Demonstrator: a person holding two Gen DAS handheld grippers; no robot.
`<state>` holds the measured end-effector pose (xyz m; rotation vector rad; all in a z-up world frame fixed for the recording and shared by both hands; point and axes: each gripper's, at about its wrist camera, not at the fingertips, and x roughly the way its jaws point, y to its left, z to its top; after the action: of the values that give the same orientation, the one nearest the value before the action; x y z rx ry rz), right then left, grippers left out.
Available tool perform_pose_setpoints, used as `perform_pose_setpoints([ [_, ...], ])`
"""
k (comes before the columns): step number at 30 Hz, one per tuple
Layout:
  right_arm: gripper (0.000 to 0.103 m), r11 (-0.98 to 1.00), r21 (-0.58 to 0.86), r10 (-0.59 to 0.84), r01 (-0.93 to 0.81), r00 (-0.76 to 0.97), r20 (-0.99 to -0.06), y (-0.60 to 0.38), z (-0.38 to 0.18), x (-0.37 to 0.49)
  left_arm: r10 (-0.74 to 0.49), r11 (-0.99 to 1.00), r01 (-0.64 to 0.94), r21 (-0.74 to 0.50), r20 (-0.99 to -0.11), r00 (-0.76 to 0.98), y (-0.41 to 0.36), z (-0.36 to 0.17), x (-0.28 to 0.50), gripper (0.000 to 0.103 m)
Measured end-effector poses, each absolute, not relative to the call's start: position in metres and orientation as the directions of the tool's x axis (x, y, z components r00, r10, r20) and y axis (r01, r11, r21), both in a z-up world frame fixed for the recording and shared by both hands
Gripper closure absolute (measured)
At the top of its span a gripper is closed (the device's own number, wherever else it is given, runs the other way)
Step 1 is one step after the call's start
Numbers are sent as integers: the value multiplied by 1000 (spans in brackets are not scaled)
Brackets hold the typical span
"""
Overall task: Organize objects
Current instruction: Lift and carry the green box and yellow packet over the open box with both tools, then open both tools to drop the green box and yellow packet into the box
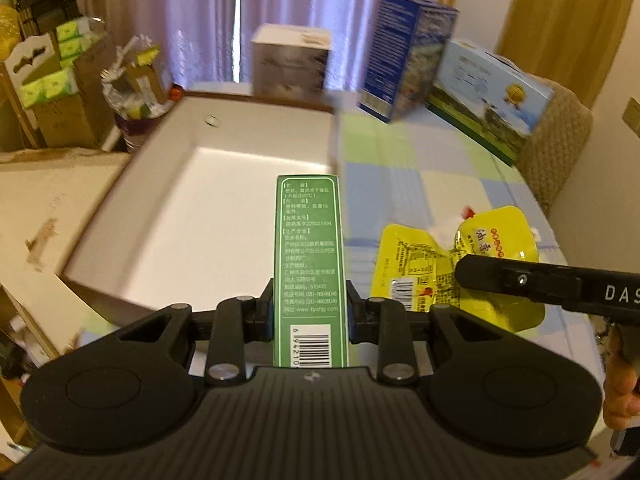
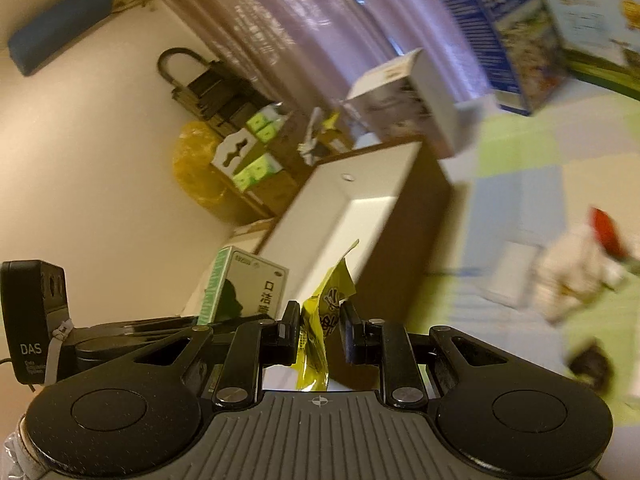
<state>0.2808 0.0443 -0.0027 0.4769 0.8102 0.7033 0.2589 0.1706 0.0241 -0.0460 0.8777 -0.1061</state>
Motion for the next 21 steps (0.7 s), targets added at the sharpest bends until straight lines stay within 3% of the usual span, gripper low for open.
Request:
perform_pose_setpoints([
  [10, 85, 737, 577, 674, -353, 454, -583, 145, -30, 339, -55, 998, 46, -35, -796, 602, 248, 3, 323, 77],
  [16, 85, 811, 482, 585, -332, 429, -688, 179, -54, 354, -56, 998, 55, -30, -828, 559, 266, -21, 346, 77],
  [21, 85, 843, 430, 536, -324, 437, -722, 196, -69, 364, -75, 996, 76, -40, -835, 544, 272, -32, 357, 77],
])
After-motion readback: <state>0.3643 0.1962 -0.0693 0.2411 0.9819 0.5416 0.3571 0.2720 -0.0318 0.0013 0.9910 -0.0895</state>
